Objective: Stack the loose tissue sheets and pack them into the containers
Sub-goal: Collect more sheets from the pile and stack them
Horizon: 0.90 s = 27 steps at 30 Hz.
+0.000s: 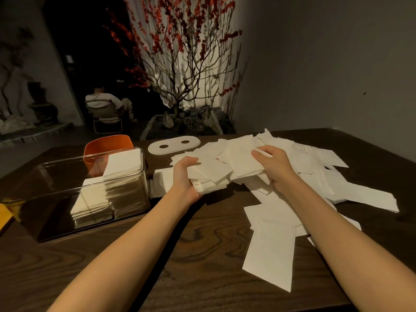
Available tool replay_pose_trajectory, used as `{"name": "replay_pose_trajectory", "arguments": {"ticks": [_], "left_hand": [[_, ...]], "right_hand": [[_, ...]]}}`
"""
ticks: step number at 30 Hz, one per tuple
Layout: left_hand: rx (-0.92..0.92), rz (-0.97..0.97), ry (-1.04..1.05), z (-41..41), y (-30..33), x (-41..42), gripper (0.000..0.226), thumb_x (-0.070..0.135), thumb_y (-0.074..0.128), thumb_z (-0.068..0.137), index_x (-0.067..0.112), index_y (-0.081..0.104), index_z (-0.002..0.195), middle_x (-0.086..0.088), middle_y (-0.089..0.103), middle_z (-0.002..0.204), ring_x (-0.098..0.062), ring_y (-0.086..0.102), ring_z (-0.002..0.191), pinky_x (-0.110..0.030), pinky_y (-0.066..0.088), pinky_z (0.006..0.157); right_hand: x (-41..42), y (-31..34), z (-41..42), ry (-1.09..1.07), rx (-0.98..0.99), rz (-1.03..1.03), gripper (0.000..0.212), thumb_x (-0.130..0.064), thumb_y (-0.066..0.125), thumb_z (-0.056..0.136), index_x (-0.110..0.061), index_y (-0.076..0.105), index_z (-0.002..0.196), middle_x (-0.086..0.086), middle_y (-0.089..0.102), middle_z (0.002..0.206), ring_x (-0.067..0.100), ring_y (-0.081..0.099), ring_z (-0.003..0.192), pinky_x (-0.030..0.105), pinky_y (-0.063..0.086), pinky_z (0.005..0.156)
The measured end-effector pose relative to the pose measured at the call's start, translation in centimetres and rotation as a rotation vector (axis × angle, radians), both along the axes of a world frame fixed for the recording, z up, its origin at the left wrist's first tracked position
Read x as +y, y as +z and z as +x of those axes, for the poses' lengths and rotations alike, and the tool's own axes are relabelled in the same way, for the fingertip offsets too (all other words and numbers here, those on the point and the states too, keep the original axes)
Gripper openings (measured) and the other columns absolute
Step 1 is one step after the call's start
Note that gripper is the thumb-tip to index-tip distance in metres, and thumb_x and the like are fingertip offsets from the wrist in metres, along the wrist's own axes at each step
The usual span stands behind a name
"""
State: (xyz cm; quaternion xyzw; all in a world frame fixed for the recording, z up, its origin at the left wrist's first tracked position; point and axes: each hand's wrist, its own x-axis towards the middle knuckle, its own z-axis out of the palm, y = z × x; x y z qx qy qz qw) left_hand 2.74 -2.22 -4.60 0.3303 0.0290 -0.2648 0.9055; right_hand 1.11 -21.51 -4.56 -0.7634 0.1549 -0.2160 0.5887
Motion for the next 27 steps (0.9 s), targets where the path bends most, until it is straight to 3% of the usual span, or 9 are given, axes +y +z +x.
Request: {"name": "replay_pose_trajectory", "arguments": {"ticks": [2,6,9,13,18,22,27], "left_hand": [[-0.013,-0.027,-0.018,-0.4,0.3,-0.1,0.027,0.018,0.043,0.088,0.009,0.049,0.112,-0.018,0.055,0.121,-0.032,0.053,0.117,-0.049,0.044,0.096],[-0.008,0.006,-0.007,-0.7,0.6,-0.4,0.022,0.012,0.046,0.085,0.008,0.049,0.106,-0.021,0.059,0.118,-0.033,0.059,0.11,-0.047,0.046,0.094],[-0.067,0.138,0.004,-1.1,0.8,-0.8,0.015,0.011,0.049,0.084,0.013,0.051,0.099,-0.016,0.064,0.113,-0.029,0.061,0.104,-0.047,0.046,0.098],[-0.198,0.394,0.038,-2.1,1.2,-2.0,0.006,0.012,0.052,0.089,0.018,0.052,0.089,-0.01,0.061,0.089,-0.026,0.058,0.083,-0.039,0.048,0.077],[-0.288,0.414,0.02,-2.5,0.6,-3.2,0.014,0.013,0.047,0.091,0.012,0.061,0.09,-0.009,0.066,0.078,-0.024,0.063,0.076,-0.037,0.051,0.071],[-0.331,0.397,0.033,-2.4,0.3,-3.4,0.021,0.015,0.044,0.09,0.007,0.064,0.091,-0.013,0.068,0.082,-0.024,0.067,0.076,-0.037,0.053,0.072],[-0.283,0.457,0.103,-2.2,0.1,-3.5,0.018,0.016,0.044,0.092,0.007,0.059,0.094,-0.015,0.064,0.089,-0.024,0.063,0.075,-0.031,0.055,0.059]], "right_hand": [[0.3,0.0,0.2,-0.095,-0.071,-0.104,0.021,-0.025,0.061,0.093,-0.019,0.062,0.114,-0.001,0.06,0.12,0.013,0.051,0.102,0.026,0.047,0.082],[1.1,0.3,-0.2,-0.196,-0.124,-0.333,0.019,-0.024,0.062,0.092,-0.019,0.064,0.11,0.002,0.065,0.115,0.013,0.055,0.098,0.028,0.048,0.085],[2.1,0.6,-1.0,-0.227,-0.154,-0.495,0.022,-0.026,0.062,0.091,-0.022,0.063,0.113,0.002,0.065,0.117,0.017,0.059,0.1,0.034,0.054,0.087],[3.5,0.9,-1.8,-0.199,-0.211,-0.706,0.025,-0.027,0.061,0.092,-0.02,0.063,0.116,0.003,0.065,0.12,0.02,0.061,0.103,0.032,0.051,0.085],[4.9,0.5,-2.1,-0.1,-0.341,-0.854,0.025,-0.03,0.061,0.092,-0.018,0.066,0.114,0.002,0.067,0.116,0.019,0.063,0.099,0.024,0.044,0.075],[5.2,0.0,-2.0,-0.061,-0.431,-1.01,0.021,-0.027,0.069,0.087,-0.014,0.069,0.104,0.004,0.07,0.102,0.025,0.067,0.082,0.031,0.05,0.065],[4.5,0.2,-1.5,-0.112,-0.488,-1.182,0.023,-0.011,0.085,0.069,-0.006,0.069,0.084,0.01,0.065,0.073,0.023,0.06,0.05,0.026,0.049,0.045]]}}
